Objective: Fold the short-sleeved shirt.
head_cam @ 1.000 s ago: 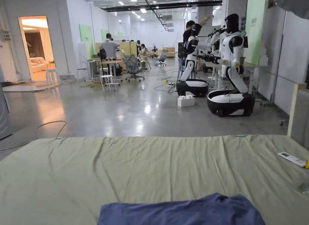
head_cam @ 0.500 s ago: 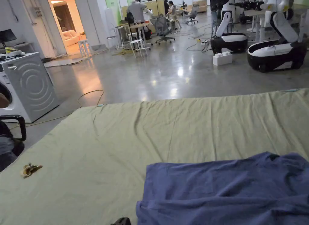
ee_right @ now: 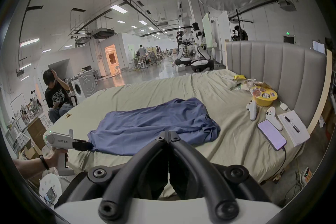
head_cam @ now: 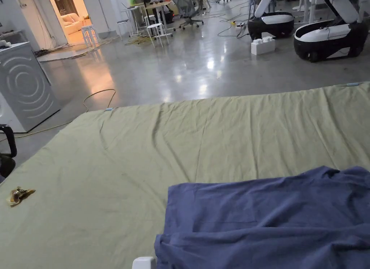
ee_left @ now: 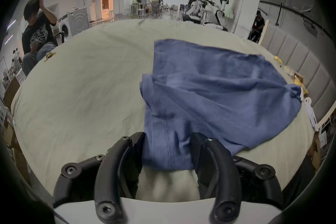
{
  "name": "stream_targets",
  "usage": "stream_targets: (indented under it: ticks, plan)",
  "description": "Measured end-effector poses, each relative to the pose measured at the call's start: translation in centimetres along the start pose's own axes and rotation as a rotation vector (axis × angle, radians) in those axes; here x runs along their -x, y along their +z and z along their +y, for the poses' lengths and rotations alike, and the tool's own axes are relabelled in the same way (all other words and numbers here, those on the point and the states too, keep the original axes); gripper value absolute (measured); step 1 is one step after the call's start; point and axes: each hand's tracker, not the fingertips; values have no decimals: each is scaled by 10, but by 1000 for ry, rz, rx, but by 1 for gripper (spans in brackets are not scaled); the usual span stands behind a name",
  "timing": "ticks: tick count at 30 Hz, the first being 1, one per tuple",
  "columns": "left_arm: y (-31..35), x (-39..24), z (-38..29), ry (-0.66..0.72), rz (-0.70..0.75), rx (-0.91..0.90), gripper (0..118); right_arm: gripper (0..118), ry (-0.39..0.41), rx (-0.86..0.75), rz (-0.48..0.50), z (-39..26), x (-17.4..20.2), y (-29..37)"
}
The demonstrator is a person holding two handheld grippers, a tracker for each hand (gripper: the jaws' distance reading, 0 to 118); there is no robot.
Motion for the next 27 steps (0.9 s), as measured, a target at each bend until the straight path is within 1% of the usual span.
stream_targets:
  ticks: [2, 3, 5, 7, 9, 10, 11, 12, 13, 14, 16, 18, 20, 21, 22, 23, 24, 25, 26, 27]
  plan:
    - [4, -5, -1, -12, 6, -14, 50, 0, -20, 15, -2, -2, -4, -5]
    - [5, -7, -1, -24, 12, -11, 47, 0, -26, 22, -4, -3, -6, -7]
    - [9, -11, 1, -51, 11, 0, 33, 0, -46, 36, -3, -4, -9, -13]
    - [13, -15, 2, -56, -5, -15, 11, 0, -52, 42, 0, -3, -14, -21]
    - [8, -24, 1, -75, 4, 10, 11, 1, -43, 50, -14, -1, -20, -34]
    - [7, -26, 1, -77, 10, 5, 11, 5, -39, 60, -21, 0, -26, -45]
    - [4, -25, 2, -77, 13, 16, 11, 20, -41, 74, -27, 0, -34, -59]
    - [3, -24, 3, -75, 14, 24, 11, 48, -56, 105, -26, -4, -47, -76]
    - [-1, -24, 4, -80, 13, 38, 11, 85, -113, 185, -23, -10, -59, -97]
    - [-1, -26, 5, -109, 17, 49, 11, 92, -153, 224, -42, -15, -70, -119]
    - [-2, -30, 6, -156, 25, 61, 11, 84, -186, 240, -93, -24, -89, -157]
    - [-4, -27, 7, -164, 41, 44, 11, 84, -207, 260, -173, -26, -106, -195]
    - [-2, -23, 8, -134, 37, 34, 11, 84, -259, 305, -245, -30, -121, -231]
    - [-4, -22, 6, -129, 33, 30, 11, 83, -266, 340, -263, -33, -127, -246]
    - [-3, -21, 5, -120, 29, 26, 11, 79, -286, 362, -280, -39, -131, -260]
    - [-3, -21, 5, -123, 29, 25, 11, 68, -272, 402, -293, -46, -133, -272]
    - [-3, -21, 5, -123, 29, 23, 11, 68, -246, 440, -305, -53, -131, -280]
    - [-3, -21, 5, -122, 29, 23, 11, 65, -205, 455, -303, -59, -127, -284]
    - [-4, -22, 4, -109, 15, 31, 11, 62, -80, 415, -350, -62, -117, -278]
    - [-4, -22, 4, -113, 19, 29, 11, 55, -10, 375, -341, -62, -108, -273]
